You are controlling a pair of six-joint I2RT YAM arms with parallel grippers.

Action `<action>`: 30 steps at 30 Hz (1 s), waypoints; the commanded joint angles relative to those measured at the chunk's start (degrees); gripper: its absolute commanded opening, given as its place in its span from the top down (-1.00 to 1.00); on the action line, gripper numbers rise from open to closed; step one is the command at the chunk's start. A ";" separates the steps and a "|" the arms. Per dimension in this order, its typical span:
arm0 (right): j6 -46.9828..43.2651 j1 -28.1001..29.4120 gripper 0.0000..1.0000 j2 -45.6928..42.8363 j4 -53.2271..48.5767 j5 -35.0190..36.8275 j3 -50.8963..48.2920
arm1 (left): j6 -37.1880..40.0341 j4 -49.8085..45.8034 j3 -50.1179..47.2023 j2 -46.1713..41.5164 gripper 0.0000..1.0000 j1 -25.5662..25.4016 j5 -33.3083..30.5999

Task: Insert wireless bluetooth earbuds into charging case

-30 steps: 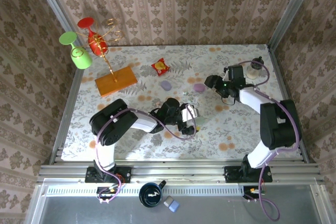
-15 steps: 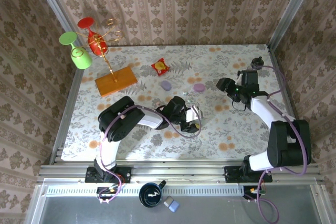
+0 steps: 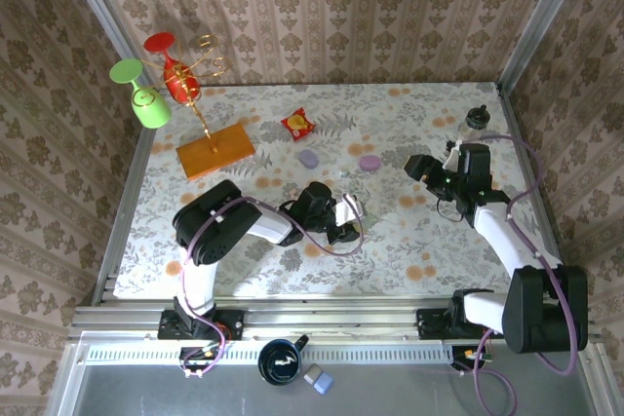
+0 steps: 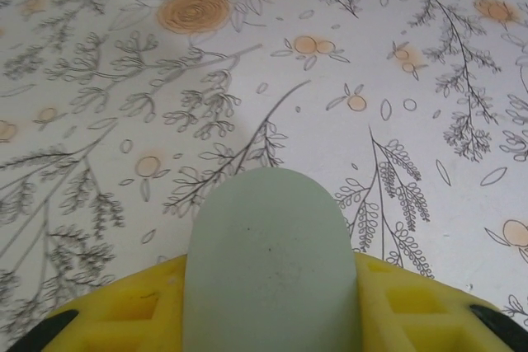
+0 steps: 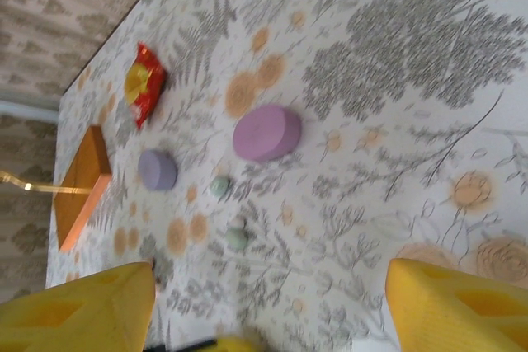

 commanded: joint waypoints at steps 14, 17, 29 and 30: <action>6.95 7.76 -0.47 -11.16 -2.41 -23.43 -4.67 | -1.83 -3.06 -0.05 -16.47 0.23 5.35 8.47; 11.75 11.14 -0.45 -9.07 3.47 -23.25 -4.97 | -2.18 -3.15 0.22 -18.11 0.23 5.35 9.34; 17.90 18.49 -0.25 1.75 13.71 -21.72 -0.96 | -2.47 -3.57 -0.64 -22.56 0.23 5.06 10.28; 18.39 18.83 -0.22 2.42 14.57 -21.68 -0.72 | -2.35 -3.59 -0.73 -22.65 0.23 5.01 10.28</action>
